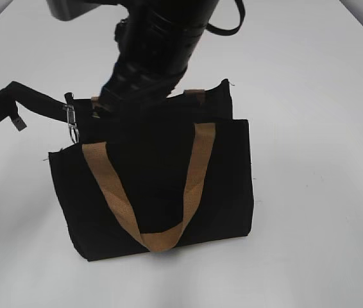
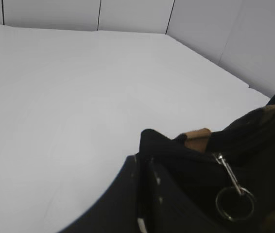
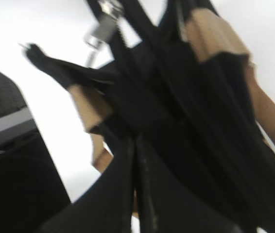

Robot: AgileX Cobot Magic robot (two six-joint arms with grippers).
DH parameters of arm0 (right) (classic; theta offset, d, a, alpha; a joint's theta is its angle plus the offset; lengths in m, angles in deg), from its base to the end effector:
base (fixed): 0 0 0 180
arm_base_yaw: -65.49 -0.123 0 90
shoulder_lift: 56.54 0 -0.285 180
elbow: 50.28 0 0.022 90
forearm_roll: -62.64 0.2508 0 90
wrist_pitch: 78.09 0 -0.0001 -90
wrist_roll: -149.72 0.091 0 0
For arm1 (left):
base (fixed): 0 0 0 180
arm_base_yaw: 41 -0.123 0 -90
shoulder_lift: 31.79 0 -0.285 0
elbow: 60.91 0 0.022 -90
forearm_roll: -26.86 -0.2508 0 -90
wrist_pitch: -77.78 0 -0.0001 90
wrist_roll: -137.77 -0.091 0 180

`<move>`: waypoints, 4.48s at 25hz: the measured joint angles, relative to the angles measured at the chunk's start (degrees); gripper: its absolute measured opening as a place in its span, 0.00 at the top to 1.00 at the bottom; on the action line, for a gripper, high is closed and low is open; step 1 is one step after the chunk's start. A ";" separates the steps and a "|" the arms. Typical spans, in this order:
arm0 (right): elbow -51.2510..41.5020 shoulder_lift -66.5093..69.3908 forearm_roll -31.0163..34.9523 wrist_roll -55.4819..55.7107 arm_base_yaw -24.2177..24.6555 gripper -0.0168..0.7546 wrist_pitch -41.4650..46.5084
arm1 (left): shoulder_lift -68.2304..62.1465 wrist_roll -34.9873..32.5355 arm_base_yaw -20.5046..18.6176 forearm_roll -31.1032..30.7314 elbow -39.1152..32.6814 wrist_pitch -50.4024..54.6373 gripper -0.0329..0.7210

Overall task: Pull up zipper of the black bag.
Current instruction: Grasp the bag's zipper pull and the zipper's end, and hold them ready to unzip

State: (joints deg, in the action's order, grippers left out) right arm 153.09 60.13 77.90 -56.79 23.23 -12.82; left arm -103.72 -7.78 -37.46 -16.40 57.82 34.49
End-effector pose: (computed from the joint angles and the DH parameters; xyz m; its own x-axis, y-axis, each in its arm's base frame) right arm 0.2909 0.2938 0.3034 -0.3976 -0.8100 -0.4311 -0.9108 0.4053 0.0786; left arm 0.1859 -0.0543 0.2260 -0.1522 0.0088 -0.9883 0.5180 0.8524 -0.0722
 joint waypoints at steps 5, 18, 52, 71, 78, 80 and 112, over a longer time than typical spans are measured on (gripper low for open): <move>0.00 0.11 8.66 -4.95 -0.11 0.79 -3.98 | 0.00 0.00 0.00 0.05 0.00 -5.29 0.95; -0.06 3.73 13.74 -7.14 -0.11 0.66 -7.16 | 0.00 0.00 0.00 -0.04 0.00 -11.31 0.95; -0.06 4.62 11.75 -2.98 -3.33 0.69 -13.16 | 0.00 0.42 0.00 -1.19 0.05 -13.39 0.95; -0.06 4.01 5.77 -2.25 -1.18 0.98 -6.00 | 0.00 0.42 0.00 -2.00 0.10 -9.37 0.95; -0.06 2.40 4.97 -2.25 1.37 0.98 -1.26 | 0.00 0.53 0.00 -1.83 0.10 -3.62 0.95; -0.06 2.40 4.59 -2.06 2.34 0.98 0.27 | 0.00 0.66 0.00 -1.83 0.10 -0.96 0.95; -0.46 -3.89 -0.55 9.47 19.93 0.90 5.09 | 0.11 25.05 0.52 -10.31 0.16 4.92 0.85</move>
State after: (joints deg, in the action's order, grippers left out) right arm 152.63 56.25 77.35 -47.33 43.15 -7.73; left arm -103.60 17.27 -36.94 -26.71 57.98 39.41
